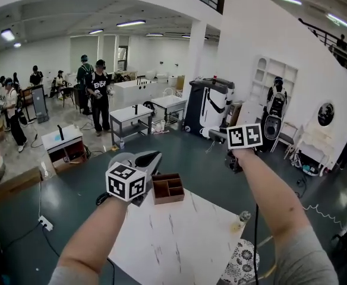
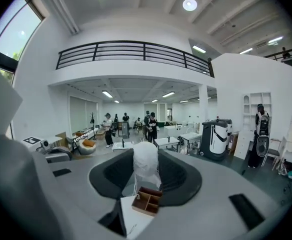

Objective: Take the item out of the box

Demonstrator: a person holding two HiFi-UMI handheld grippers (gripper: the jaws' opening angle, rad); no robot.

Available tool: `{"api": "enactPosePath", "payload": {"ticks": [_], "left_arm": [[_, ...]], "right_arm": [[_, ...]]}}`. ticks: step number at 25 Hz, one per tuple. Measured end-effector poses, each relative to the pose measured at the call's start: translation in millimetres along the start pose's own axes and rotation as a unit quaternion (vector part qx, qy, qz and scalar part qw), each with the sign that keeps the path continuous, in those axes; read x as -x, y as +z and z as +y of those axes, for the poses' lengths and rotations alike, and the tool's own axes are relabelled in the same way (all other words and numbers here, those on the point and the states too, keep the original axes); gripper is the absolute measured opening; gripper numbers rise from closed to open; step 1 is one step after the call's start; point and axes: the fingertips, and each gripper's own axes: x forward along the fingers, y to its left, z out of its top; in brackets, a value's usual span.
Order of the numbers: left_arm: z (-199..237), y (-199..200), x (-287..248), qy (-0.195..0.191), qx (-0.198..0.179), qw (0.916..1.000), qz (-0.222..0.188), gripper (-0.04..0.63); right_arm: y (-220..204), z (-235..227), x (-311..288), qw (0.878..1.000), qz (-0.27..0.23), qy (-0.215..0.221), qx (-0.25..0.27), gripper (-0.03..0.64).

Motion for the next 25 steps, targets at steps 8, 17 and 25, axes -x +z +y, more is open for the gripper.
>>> {"api": "enactPosePath", "payload": {"ticks": [8,17,25], "left_arm": [[-119,47,3,0.015,-0.014,0.9997,-0.012,-0.003],[-251,70,27,0.038,0.009,0.999,-0.021,-0.003],[-305,59,89,0.067,0.0,0.9977,-0.012,-0.003]], "right_arm": [[5,11,132,0.998,-0.053,0.045,-0.001,0.144],[-21,11,279,0.995,-0.065,0.077,0.021,0.144],[-42,38,334,0.989,-0.079,0.119,0.02,0.144]]}}
